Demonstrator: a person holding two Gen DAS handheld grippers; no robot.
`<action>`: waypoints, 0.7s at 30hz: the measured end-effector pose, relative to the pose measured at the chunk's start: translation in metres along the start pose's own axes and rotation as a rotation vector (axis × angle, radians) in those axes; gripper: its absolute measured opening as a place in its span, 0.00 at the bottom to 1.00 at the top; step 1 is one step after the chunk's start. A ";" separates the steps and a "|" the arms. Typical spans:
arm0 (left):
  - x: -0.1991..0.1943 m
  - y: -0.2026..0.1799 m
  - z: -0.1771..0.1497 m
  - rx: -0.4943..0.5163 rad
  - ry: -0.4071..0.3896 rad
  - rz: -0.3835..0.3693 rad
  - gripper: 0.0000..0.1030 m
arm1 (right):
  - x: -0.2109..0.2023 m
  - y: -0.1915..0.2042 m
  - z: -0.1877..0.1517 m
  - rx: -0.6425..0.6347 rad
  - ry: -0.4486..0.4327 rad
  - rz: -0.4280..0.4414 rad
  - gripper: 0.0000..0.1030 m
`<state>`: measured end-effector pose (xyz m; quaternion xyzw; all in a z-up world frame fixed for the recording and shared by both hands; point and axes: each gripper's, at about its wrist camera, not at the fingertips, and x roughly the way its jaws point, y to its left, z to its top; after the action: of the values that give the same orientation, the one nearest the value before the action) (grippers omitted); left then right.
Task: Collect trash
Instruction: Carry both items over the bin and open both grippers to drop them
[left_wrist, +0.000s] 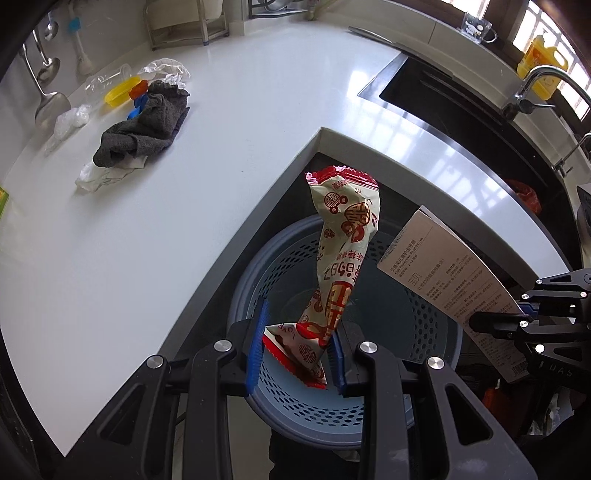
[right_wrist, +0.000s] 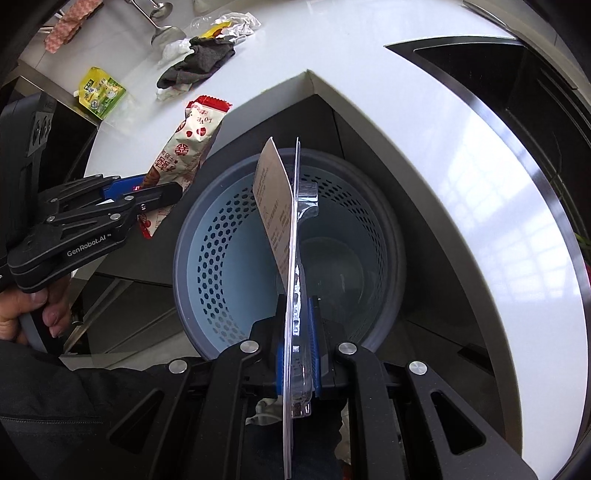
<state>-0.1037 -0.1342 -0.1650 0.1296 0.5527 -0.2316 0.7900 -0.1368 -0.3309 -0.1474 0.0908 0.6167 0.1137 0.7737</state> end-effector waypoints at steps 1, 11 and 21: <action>0.004 0.000 -0.001 0.005 0.008 0.000 0.28 | 0.004 0.001 0.000 -0.003 0.009 -0.004 0.10; 0.042 -0.007 -0.016 0.046 0.097 -0.011 0.28 | 0.053 0.016 0.003 -0.072 0.111 -0.077 0.10; 0.068 -0.003 -0.022 0.037 0.159 -0.024 0.28 | 0.082 0.017 0.018 -0.077 0.177 -0.114 0.10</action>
<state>-0.1042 -0.1415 -0.2360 0.1552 0.6109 -0.2402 0.7382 -0.1025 -0.2912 -0.2157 0.0155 0.6819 0.1007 0.7243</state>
